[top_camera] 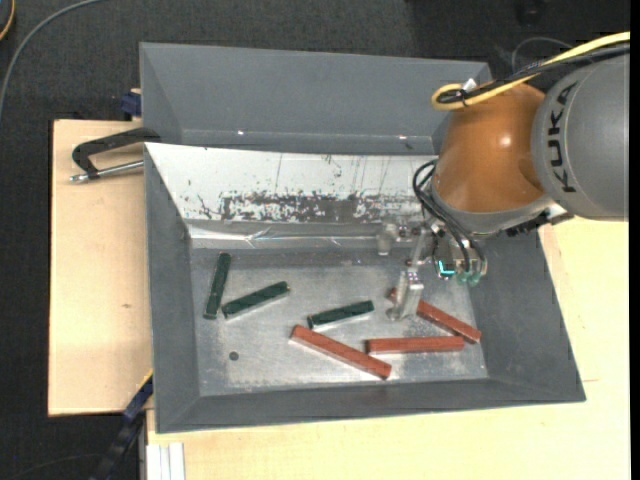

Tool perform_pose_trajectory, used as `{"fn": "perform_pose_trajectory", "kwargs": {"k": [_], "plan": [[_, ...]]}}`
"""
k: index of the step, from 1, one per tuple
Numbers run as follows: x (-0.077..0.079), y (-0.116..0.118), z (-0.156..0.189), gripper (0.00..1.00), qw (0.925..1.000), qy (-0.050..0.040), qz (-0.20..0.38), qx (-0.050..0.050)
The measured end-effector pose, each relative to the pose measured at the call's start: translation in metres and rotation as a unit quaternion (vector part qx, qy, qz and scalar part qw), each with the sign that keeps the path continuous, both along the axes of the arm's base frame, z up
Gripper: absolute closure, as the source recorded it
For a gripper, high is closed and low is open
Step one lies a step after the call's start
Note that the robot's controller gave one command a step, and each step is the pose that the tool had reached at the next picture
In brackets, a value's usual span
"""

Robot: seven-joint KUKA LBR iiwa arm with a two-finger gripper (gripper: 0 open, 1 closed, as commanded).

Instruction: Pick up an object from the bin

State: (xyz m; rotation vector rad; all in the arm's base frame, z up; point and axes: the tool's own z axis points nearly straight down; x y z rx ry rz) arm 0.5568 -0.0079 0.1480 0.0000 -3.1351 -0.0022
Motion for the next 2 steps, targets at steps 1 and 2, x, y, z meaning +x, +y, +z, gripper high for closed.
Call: {"fn": "perform_pose_trajectory", "kwargs": {"k": [1, 2], "plan": [[0.0059, 0.0207, -0.0819, 0.00, 0.9998, -0.0005, 0.022, 0.000], [-0.0010, 0.0230, -0.0756, 0.00, 0.9989, -0.0036, 0.046, 0.000]]}}
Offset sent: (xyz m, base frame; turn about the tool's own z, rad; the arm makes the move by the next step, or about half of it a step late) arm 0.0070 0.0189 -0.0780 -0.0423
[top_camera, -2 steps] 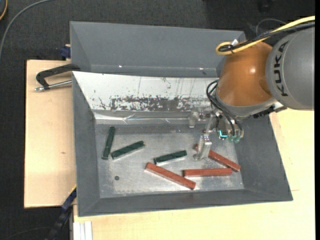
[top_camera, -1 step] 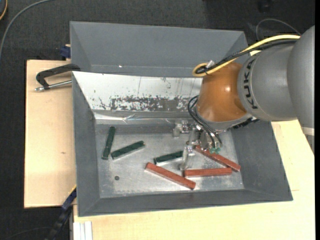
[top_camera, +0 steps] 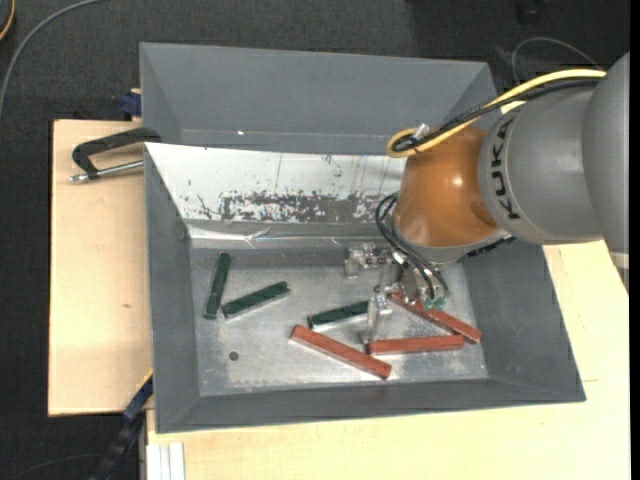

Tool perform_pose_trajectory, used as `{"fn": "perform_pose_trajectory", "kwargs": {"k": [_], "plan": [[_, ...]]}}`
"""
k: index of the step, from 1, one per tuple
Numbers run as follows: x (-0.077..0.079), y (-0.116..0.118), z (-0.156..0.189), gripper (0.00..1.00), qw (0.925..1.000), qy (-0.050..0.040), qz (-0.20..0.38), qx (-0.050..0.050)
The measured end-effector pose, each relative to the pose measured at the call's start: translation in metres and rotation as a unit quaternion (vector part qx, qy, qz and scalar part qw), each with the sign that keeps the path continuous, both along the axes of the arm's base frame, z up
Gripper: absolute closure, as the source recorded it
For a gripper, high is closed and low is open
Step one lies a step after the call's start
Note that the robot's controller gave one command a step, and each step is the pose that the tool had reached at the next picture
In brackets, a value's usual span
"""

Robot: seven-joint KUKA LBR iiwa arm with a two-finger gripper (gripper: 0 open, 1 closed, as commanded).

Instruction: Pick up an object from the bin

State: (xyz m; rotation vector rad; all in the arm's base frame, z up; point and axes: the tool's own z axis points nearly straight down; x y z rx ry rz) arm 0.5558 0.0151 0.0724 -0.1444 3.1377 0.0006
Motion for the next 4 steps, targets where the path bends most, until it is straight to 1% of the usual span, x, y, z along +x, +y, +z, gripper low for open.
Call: {"fn": "perform_pose_trajectory", "kwargs": {"k": [1, 2, 3, 4], "plan": [[0.000, 0.000, 0.000, 1.00, 1.0000, -0.0002, 0.000, 0.000], [-0.010, 0.001, 0.137, 1.00, 0.9995, -0.0066, -0.032, 0.001], [-0.034, 0.059, 0.104, 1.00, 0.9986, -0.0003, 0.052, 0.000], [-0.028, 0.049, 0.171, 1.00, 0.9972, -0.0064, 0.075, 0.000]]}}
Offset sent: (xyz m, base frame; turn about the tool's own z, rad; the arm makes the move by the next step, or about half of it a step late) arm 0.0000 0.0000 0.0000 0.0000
